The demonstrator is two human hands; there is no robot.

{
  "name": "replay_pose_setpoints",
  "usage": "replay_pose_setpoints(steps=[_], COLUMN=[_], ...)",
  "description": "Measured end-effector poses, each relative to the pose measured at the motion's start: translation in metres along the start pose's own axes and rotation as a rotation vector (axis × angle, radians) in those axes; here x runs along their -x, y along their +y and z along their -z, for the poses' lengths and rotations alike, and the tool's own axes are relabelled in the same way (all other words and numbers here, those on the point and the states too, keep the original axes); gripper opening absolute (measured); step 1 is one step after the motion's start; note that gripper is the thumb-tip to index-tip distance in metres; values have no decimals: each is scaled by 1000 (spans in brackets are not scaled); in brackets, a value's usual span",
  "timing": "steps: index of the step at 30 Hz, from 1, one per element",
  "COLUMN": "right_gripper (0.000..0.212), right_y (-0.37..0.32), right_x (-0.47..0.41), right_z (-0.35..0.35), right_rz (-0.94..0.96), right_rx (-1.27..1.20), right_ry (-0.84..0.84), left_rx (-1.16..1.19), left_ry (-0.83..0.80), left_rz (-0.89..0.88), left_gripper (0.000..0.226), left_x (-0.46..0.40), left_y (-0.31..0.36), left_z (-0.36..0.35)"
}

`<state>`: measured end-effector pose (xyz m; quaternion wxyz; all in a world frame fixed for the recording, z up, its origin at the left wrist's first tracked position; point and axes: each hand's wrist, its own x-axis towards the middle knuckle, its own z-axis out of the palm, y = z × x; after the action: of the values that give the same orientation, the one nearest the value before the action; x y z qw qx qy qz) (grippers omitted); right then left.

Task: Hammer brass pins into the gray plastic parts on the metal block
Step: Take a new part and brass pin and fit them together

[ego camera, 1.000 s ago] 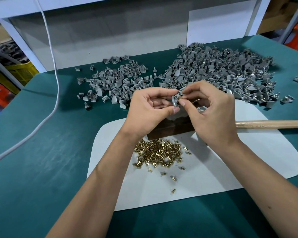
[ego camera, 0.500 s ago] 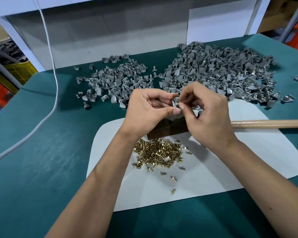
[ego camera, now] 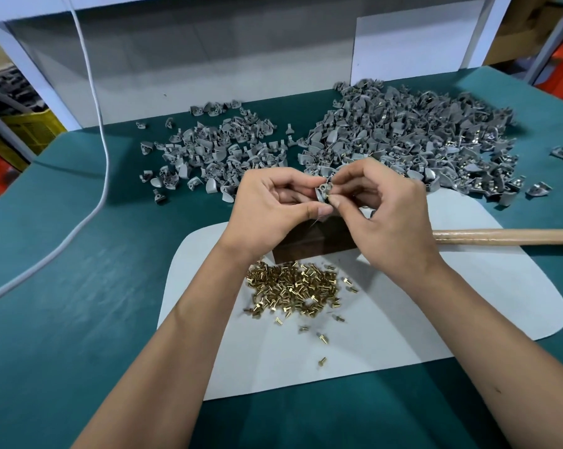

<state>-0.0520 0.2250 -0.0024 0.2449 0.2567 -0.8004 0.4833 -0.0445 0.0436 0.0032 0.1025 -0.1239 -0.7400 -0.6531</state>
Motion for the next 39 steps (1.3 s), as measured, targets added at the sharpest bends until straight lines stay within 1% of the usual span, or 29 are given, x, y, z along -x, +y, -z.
replay_pose_setpoints(steps=[2,7,10,12,16,19,22,27,32,39], right_gripper=[20,9,7,7,5,5,4,4,4,7], right_y=[0,-2,-4,-4,-3,-2,-3,-4,-6,-7], right_x=[0,-3,-3,-3,-2,-2,-2,-2,0,2], right_z=[3,8,8,8,7,7,7,9,6,1], right_rz=[18,130,170,162,103,79,79,81,82,60], right_rx=[16,141,176,179,158,159,171,183,211,253], right_ry=[-8,19,-5,-5,15,26,37,56,60,131], left_rx=[21,49,104,115,57,1,-22,12,30,62], left_ry=[7,-15,-21,-19,31,55,97,127,199,252], left_rz=[3,25,56,50,13,-25,-11,32,68,78], left_gripper=[36,33,21,19,36,30,23,22,20,19], left_x=[0,0,1,2,3,3,2,2,3,4], left_y=[0,2,4,6,8,9,10,14,13,13], left_z=[2,4,3,2,-1,-9,-16,-25,-32,-39])
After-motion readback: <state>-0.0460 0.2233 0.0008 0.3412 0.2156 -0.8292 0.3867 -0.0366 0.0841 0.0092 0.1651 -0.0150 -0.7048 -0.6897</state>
